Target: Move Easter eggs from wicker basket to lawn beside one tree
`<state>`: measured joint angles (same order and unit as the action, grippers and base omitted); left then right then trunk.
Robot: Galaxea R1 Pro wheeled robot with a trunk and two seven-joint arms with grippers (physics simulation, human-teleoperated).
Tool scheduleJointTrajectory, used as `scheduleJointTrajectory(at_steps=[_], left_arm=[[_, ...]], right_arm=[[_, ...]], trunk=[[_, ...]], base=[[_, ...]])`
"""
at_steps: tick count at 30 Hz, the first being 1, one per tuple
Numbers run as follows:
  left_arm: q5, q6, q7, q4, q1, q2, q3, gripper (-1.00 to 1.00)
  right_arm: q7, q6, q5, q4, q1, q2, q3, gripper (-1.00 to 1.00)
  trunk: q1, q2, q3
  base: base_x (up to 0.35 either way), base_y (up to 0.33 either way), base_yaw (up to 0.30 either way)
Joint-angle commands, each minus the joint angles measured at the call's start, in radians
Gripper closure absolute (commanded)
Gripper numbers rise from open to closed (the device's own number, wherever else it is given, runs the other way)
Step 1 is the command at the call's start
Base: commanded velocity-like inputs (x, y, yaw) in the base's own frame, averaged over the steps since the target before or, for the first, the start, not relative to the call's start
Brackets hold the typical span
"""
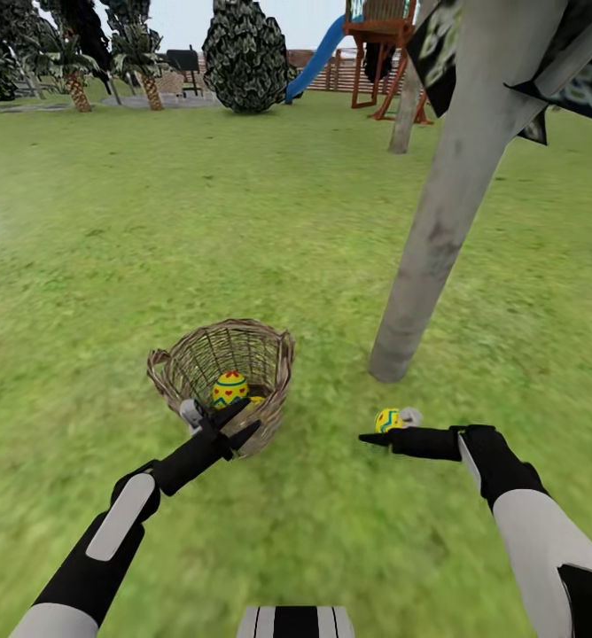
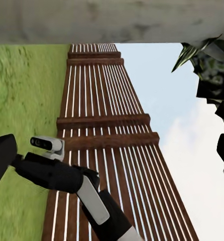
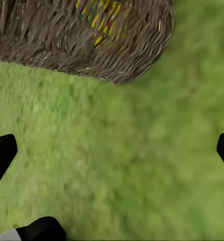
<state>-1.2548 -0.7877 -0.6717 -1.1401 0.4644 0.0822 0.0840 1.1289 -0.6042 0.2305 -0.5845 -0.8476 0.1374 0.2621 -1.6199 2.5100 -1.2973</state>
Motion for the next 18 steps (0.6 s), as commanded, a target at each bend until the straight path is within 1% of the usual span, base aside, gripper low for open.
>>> scheduleJointTrajectory(at_steps=[1,7,13,14,18], left_arm=[[-0.006,-0.005,0.001,0.0,0.0,0.001,-0.004,-1.0],[-0.006,-0.005,0.0,0.0,0.0,0.001,-0.036,-1.0],[-0.006,-0.005,0.0,0.0,0.0,0.002,-0.036,-1.0],[-0.006,-0.005,0.0,0.0,0.0,0.002,-0.036,-1.0],[-0.006,-0.006,0.001,0.0,0.0,0.002,-0.036,-1.0]], right_arm=[[0.008,-0.007,0.003,-0.001,-0.001,-0.001,0.008,-1.0],[0.008,-0.008,-0.032,-0.001,-0.001,-0.001,0.008,-1.0],[0.008,-0.008,-0.067,-0.001,-0.001,-0.002,0.008,-1.0],[0.008,-0.008,-0.122,-0.001,-0.001,-0.002,0.008,-1.0],[0.009,-0.008,-0.122,-0.002,-0.001,-0.001,0.008,-1.0]], trunk=[[0.001,0.0,0.003],[0.003,-0.001,0.026],[0.006,-0.003,0.05],[0.006,-0.003,0.054],[0.008,-0.004,0.069]], base=[[0.0,0.0,0.0],[0.0,0.0,0.0],[0.0,0.0,0.0],[0.0,0.0,0.0],[0.0,0.0,0.0]])
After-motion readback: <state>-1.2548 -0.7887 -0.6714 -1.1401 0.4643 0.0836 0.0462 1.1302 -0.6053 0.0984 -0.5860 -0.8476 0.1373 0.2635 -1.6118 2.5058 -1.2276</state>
